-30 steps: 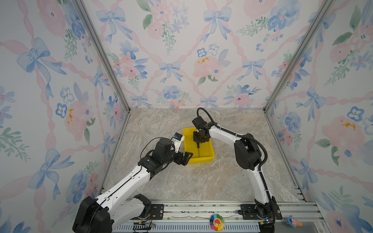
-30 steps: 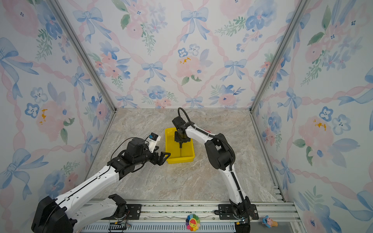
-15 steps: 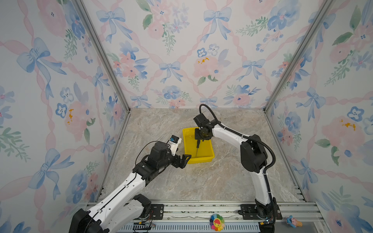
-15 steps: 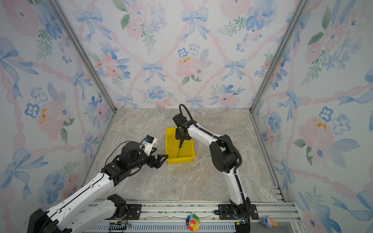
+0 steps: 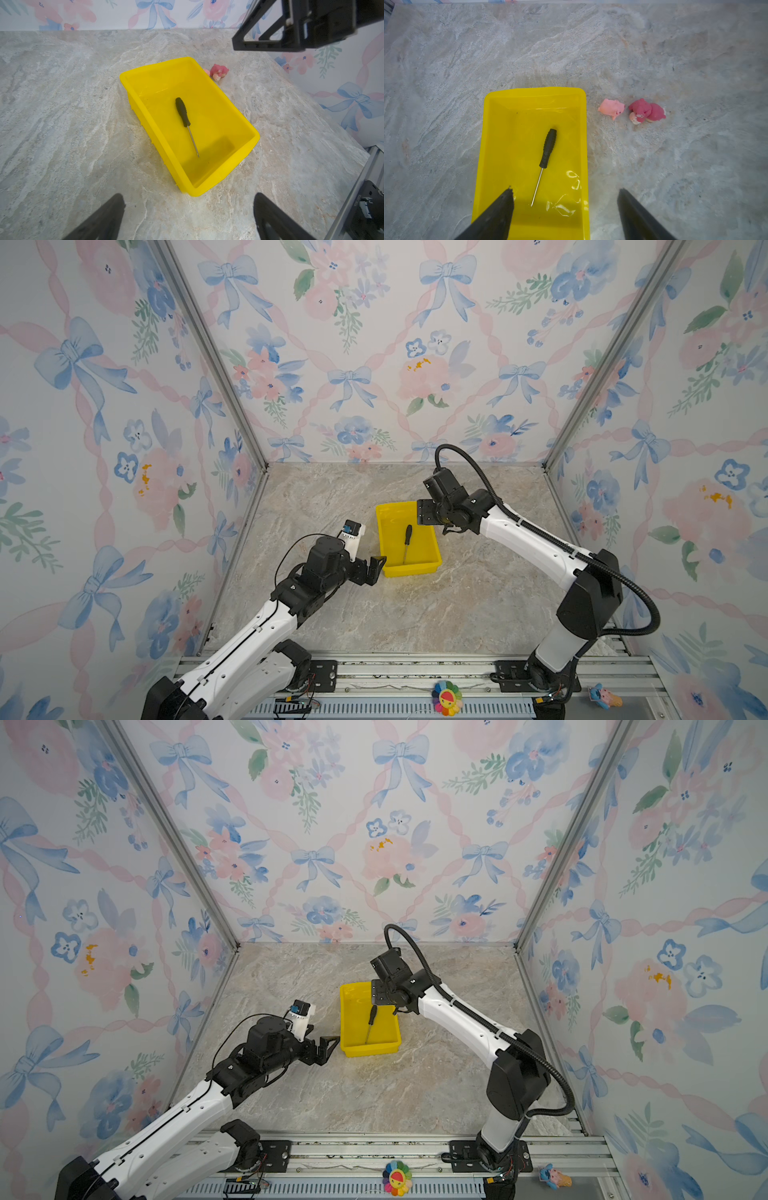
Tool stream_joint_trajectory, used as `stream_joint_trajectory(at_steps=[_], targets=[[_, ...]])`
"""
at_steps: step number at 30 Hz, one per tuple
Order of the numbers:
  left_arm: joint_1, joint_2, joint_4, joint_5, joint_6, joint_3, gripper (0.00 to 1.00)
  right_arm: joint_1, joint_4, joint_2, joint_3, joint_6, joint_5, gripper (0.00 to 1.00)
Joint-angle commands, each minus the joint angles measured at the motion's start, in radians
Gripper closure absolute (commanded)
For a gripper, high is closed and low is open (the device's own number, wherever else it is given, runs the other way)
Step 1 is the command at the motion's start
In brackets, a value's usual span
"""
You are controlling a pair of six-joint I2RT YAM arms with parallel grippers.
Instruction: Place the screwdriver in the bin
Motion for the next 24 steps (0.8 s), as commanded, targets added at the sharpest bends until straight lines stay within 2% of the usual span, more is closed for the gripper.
stream_joint_trajectory(at_steps=[1, 9, 15, 24], targets=[[0.007, -0.014, -0.015, -0.050, -0.021, -0.005, 0.02, 0.008, -0.051, -0.101, -0.077, -0.009, 0.089, 0.14], [0.008, -0.022, -0.017, -0.115, -0.016, -0.010, 0.02, 0.005, -0.098, -0.282, -0.195, -0.018, 0.188, 0.05], [0.008, -0.035, -0.017, -0.138, -0.017, -0.016, 0.03, 0.001, -0.091, -0.374, -0.280, -0.022, 0.210, 0.00], [0.008, -0.043, -0.018, -0.176, -0.023, -0.019, 0.03, -0.013, -0.110, -0.433, -0.334, -0.037, 0.221, 0.03]])
